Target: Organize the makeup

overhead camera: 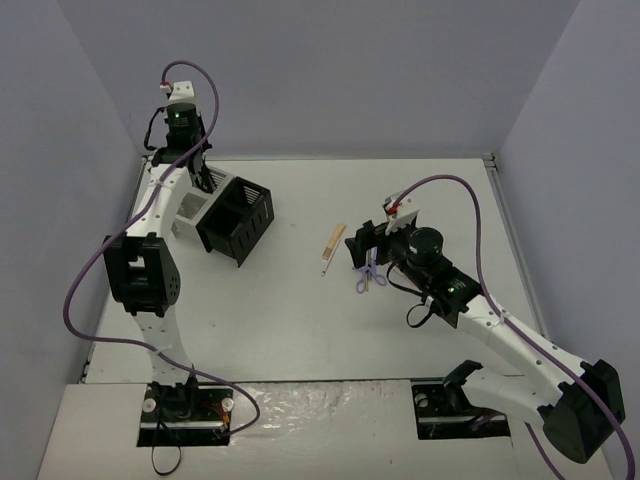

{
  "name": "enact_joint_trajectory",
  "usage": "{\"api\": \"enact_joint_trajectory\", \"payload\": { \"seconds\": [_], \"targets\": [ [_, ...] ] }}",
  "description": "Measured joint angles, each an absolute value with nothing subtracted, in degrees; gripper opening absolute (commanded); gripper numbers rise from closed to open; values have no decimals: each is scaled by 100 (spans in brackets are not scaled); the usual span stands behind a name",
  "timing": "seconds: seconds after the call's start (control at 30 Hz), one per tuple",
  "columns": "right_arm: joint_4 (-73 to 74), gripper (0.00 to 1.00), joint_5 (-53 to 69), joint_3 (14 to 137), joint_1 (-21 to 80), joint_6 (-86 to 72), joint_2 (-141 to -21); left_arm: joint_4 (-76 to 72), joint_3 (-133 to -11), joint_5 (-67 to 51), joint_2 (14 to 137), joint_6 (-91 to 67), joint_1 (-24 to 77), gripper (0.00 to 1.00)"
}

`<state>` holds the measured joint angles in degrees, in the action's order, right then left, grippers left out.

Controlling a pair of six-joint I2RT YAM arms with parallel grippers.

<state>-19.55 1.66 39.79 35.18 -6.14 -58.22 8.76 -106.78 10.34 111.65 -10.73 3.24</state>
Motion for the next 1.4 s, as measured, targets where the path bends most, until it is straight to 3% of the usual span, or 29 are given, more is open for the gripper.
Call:
{"api": "enact_joint_trajectory", "payload": {
  "seconds": [0.07,0.23,0.47,0.7,0.83,1.07,1.4],
  "targets": [
    [-1939,100,162,3979,3518,-616,-5822,895,-10718,957,11313,-1086,312,13],
    [-1854,100,33,3979,3518,-619,-5807,1048,-10720,779,11449,-1182,280,49],
    [-1733,99,-170,3979,3518,-743,-5738,1143,-10412,730,11061,-1310,210,72],
    [-1359,95,-687,3979,3500,-1014,-5729,1587,-9771,617,9708,-1570,207,84],
    [-1100,93,-1050,3986,3447,-1277,-5844,1895,-9488,344,8777,-1838,207,96],
    [-662,85,-1279,3988,3278,-1895,-6539,2632,-8389,-134,6999,-1992,207,97],
    [-435,77,-1179,4010,2496,-2403,-7541,3056,-6491,-851,5793,-1951,207,97]
  ]
}}
